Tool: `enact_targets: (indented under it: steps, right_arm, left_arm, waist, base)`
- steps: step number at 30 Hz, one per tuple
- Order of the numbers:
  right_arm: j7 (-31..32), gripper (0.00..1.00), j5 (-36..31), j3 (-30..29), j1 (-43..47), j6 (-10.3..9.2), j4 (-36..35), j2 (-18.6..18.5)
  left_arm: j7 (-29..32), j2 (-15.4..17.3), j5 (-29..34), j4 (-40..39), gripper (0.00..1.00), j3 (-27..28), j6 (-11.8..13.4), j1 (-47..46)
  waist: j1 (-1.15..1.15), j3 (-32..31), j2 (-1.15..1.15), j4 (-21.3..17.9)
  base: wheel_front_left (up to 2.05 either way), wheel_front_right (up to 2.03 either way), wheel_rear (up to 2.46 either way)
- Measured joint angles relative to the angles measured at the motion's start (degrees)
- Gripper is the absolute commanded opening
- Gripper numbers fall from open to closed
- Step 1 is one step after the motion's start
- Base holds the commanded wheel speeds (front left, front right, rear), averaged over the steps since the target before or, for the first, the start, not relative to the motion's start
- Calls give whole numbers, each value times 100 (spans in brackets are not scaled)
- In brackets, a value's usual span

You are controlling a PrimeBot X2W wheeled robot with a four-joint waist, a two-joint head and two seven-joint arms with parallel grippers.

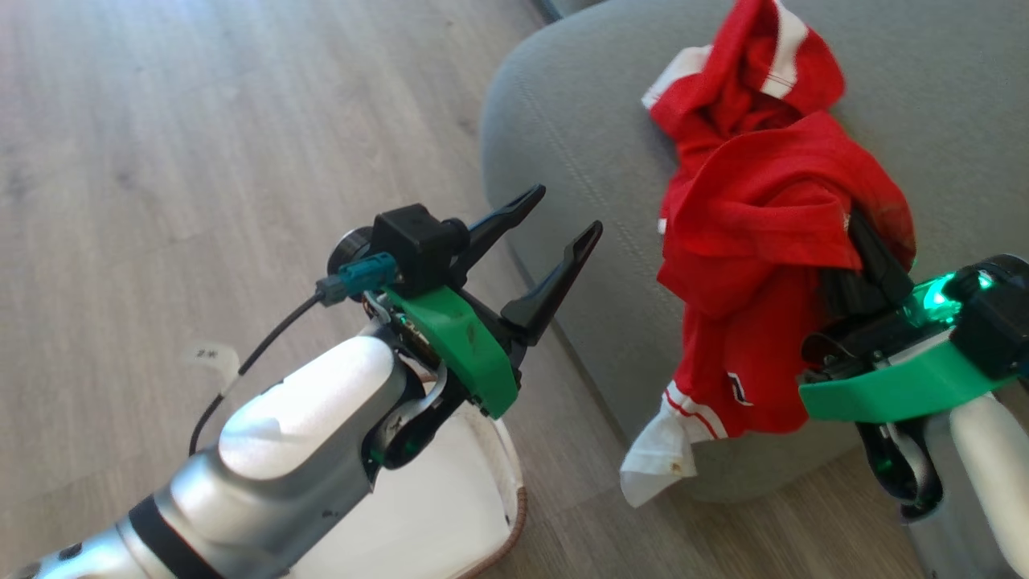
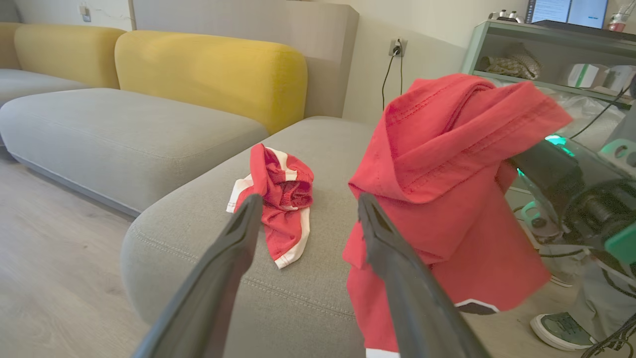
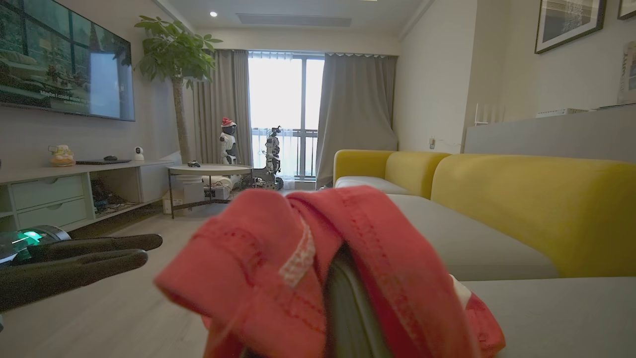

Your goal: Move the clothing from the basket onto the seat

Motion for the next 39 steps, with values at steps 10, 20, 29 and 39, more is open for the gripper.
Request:
enact_targets:
  steps: [10,20,29,39]
  right_arm:
    - [0,0,-9,-125,123,0,-286,83]
    - [0,0,-5,-144,-153,0,-360,-167]
    - [36,0,243,-137,-1797,1,44,-1043]
    - [162,0,711,-178,-3435,1,1017,-2065]
  left_arm:
    - [-158,4,15,36,100,13,99,213]
    - [-159,5,15,59,100,12,98,209]
    - [-40,56,57,19,100,-2,89,116]
    - [157,157,197,-189,100,-19,47,-329]
  waist:
    - [0,152,0,-464]
    - [0,298,0,-432]
    - [0,672,0,-284]
    - [0,1270,0,-37]
  base:
    - [0,0,0]
    - [0,0,0]
    - [0,0,0]
    - [0,0,0]
